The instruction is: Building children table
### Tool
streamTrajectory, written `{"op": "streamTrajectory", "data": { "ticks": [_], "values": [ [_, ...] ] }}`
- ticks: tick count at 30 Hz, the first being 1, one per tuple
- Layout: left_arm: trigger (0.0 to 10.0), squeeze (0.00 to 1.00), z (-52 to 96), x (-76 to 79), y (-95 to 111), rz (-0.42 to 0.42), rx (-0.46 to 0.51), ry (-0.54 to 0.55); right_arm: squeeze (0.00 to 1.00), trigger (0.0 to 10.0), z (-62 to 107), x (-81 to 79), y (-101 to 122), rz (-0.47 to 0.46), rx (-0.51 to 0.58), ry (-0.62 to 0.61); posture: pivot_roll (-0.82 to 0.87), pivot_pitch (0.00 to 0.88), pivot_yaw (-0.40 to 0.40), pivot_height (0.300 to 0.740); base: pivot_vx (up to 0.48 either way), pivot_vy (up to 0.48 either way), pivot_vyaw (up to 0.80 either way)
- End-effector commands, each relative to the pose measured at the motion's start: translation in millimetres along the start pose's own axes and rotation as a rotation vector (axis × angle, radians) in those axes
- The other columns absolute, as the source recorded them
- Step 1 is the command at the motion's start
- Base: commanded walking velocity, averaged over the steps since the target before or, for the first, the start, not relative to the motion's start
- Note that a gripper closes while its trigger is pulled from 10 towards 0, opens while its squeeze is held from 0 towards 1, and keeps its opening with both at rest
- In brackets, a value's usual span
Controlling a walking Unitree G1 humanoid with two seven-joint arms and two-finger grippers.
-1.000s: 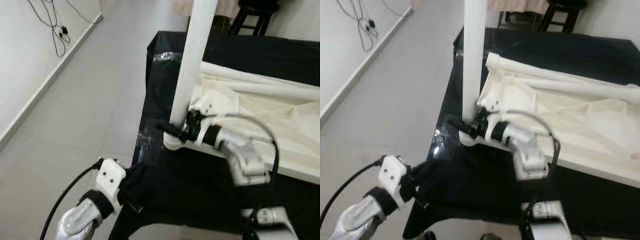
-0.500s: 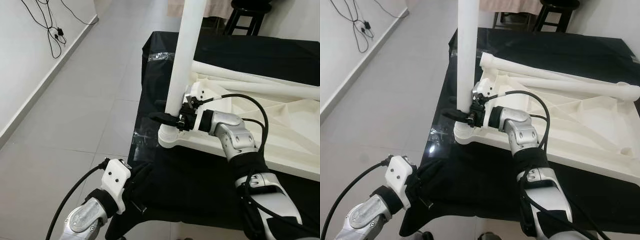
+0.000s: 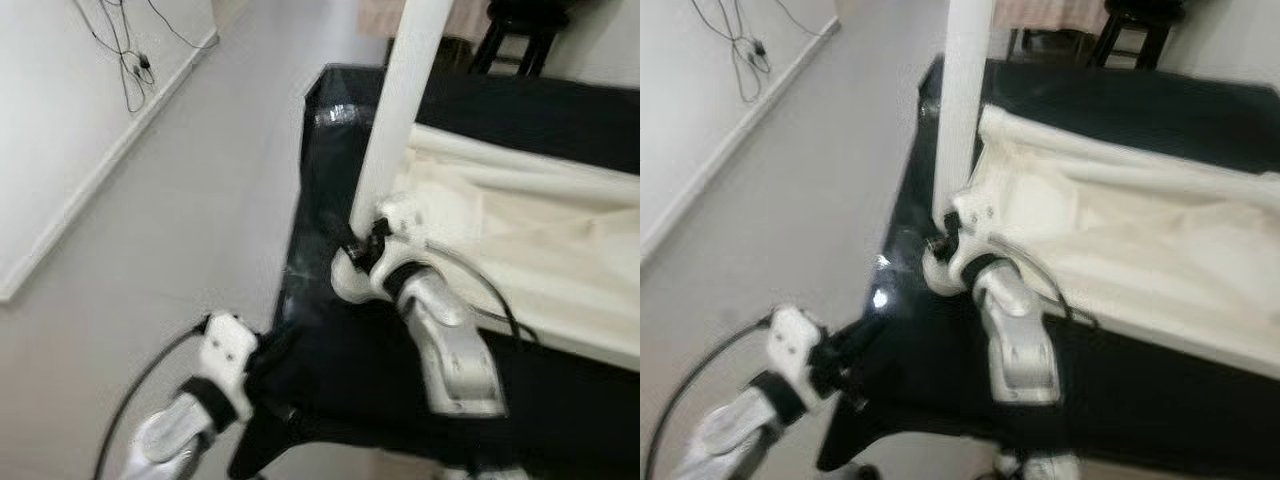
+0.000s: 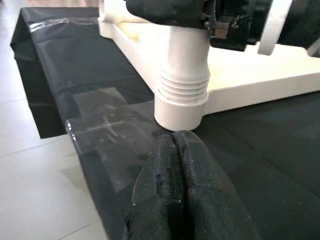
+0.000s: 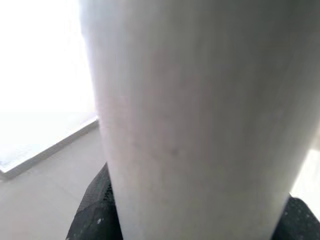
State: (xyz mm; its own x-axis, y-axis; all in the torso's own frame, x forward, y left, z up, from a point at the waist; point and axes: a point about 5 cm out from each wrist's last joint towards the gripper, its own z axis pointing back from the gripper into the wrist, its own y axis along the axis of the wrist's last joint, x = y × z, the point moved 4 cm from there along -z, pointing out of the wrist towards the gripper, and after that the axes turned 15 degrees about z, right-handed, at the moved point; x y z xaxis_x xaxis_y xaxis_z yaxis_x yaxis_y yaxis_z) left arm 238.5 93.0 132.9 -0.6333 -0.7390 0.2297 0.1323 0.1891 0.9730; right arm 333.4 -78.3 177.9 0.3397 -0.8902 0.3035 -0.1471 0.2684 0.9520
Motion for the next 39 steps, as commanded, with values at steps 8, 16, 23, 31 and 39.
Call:
{"op": "streamTrajectory", "data": {
  "ticks": [8,16,23,31,39],
  "values": [
    [10.0,0.0,-0.5,-4.5,-6.9,0.008,-0.027,0.016,0.0,10.0,-15.1,-19.3,-8.0,-0.042,-0.036,0.174,0.03,0.148,-0.021,0.74,0.0,0.0,0.0],
    [10.0,0.0,-4.9,-3.8,-9.0,0.017,-0.038,-0.004,1.0,10.0,-20.2,-18.0,36.8,-0.038,0.21,0.576,0.03,0.132,-0.026,0.74,0.0,0.0,0.0],
    [10.0,0.0,-9.4,-3.3,-11.2,0.016,-0.041,-0.002,0.0,10.0,-25.2,-20.9,47.7,0.109,0.283,0.989,0.05,0.119,-0.05,0.74,0.0,0.0,0.0],
    [10.0,0.0,-10.5,-1.4,-12.9,0.003,-0.043,0.005,0.0,1.6,-41.1,-20.9,34.1,0.05,0.198,1.068,0.08,0.12,-0.061,0.74,0.0,0.0,0.0],
    [10.0,0.0,-8.9,0.5,-12.3,0.012,-0.041,-0.002,0.0,0.0,-36.0,-2.8,21.4,0.01,0.203,1.06,0.06,0.137,-0.048,0.74,0.0,0.0,0.0]
  ]
}}
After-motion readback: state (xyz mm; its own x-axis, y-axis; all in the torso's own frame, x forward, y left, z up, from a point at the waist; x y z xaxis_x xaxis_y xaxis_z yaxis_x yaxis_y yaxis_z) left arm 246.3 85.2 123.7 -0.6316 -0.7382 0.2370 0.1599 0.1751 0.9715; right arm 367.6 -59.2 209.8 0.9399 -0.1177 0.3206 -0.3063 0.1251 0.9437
